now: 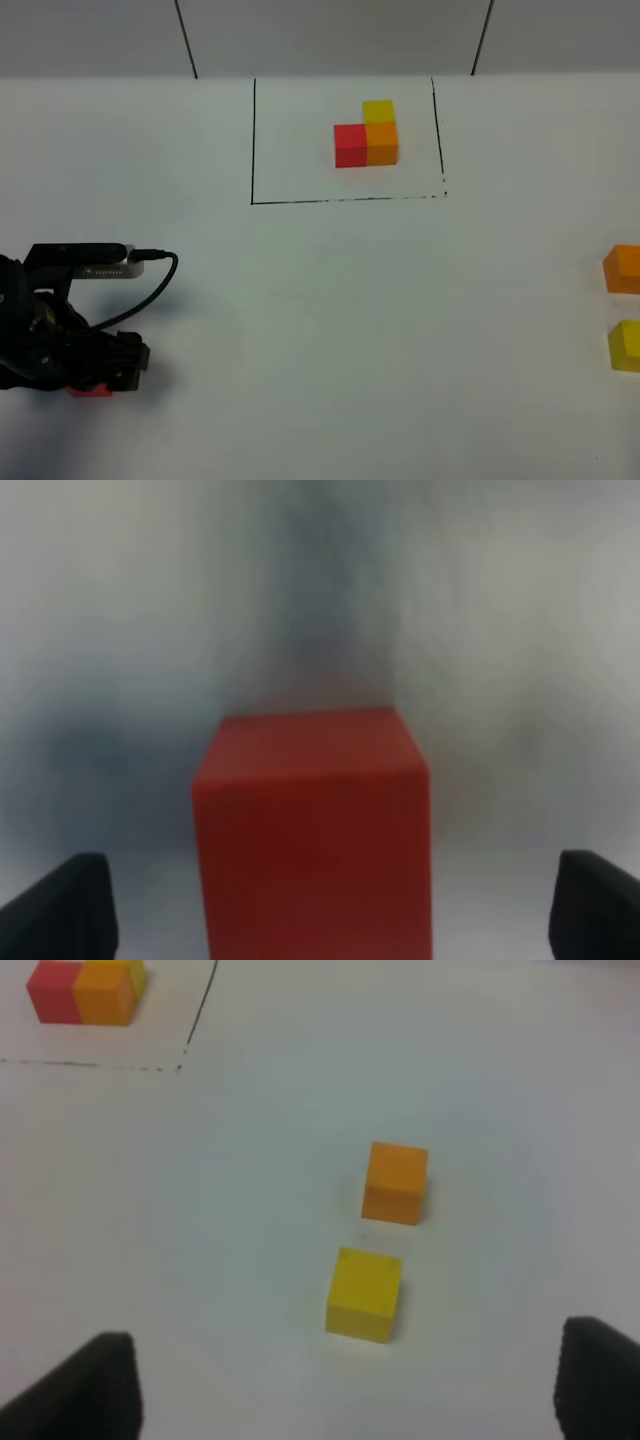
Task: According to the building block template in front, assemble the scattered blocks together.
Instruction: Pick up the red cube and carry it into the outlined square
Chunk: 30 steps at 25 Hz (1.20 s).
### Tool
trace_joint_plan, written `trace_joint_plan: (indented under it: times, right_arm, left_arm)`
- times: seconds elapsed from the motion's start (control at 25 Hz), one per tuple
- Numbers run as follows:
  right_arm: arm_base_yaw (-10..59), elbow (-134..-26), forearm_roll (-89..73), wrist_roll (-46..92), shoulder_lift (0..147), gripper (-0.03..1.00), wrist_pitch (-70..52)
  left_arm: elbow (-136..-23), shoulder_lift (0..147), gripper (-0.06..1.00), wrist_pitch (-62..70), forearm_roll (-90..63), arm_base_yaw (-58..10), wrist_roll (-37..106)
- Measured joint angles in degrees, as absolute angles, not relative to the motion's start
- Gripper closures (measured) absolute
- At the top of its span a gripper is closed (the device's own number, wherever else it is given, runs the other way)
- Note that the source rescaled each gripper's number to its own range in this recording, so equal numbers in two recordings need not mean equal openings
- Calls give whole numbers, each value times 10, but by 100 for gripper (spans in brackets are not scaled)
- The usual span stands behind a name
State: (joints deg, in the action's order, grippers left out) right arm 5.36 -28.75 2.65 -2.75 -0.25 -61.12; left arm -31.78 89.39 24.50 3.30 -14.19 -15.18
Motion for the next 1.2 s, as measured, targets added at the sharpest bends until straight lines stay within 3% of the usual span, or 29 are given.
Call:
trace_joint_plan:
  times: [0.12,0.24,0.32,0.4,0.44,0.48,0.76,1.2]
  right_arm:
    - [54,-287,26,-28,-3,27,-611]
    - [54,-287,26,-28,-3,27,-611]
    - [54,-287,26,-28,-3,27,-611]
    - [54,-287,26,-28,-3,27,-611]
    - [54,-287,26,-28,-3,27,-611]
    - [54,-287,26,-28,-3,27,-611]
    - [54,-287,26,-28,-3,27,-611]
    - [54,-287,26,-28,-3,27,-611]
  left_arm:
    - [-318,920,10,227,33,-142,-152]
    - [-318,935,23,226,33,-142,-152]
    - [-320,936,43,229,33,-142,-152]
    - [-334,936,71,247,33,-142,-152]
    - [-343,936,90,262,33,-142,-151]
    - [-356,936,94,277,33,-142,-146]
    - [-468,937,94,403,33,-168,-21]
    - [-678,1049,94,513,33,-347,243]
